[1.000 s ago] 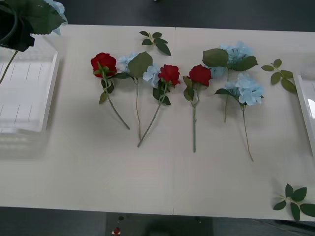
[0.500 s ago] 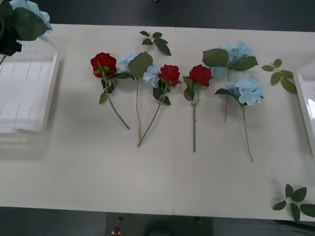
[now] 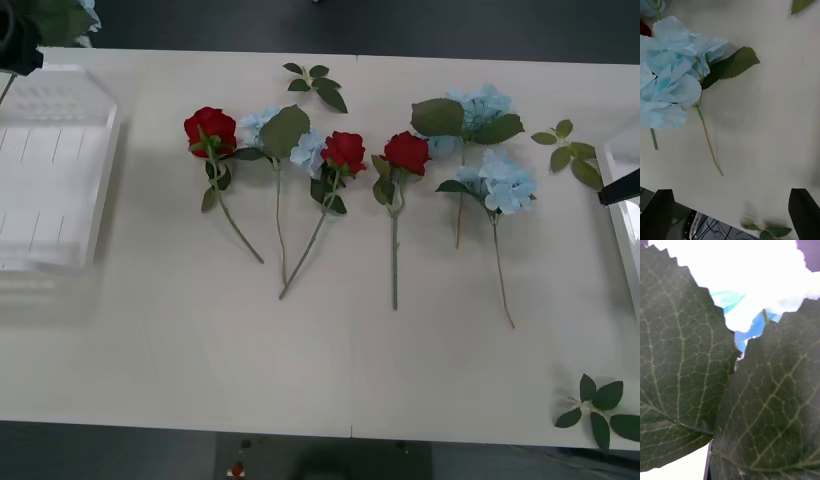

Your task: Put the red flowers into the right box and the blue flowers into the left box

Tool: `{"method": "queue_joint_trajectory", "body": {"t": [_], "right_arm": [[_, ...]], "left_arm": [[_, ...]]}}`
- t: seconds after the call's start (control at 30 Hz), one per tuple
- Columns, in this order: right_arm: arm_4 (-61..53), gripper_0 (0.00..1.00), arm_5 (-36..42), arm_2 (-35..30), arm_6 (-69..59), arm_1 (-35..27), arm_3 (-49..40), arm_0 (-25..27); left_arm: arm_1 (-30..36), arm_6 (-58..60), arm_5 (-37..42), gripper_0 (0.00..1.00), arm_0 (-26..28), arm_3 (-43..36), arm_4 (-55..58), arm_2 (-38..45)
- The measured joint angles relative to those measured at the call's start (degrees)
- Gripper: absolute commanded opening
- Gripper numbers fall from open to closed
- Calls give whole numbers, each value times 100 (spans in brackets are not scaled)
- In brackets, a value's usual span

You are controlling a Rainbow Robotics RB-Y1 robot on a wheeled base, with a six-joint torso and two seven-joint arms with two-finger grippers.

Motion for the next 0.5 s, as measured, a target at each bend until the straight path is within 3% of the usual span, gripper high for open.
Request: {"method": "queue_joint_trajectory", "body": {"t": [0.17,0.37,0.5], "right_arm": [[-55,90,-748,0,-9,2,-411,379],[-44,90,-1587,0,-9,20,-912,776],[631,90,-1799,0,-10,129,-1192,882]], "left_arm": [[32,3,-311,0,0,15,-297,-404],[111,420,-359,0,0,283,-343,-302],[357,792,-486,0,1,638,-413,-223]]}}
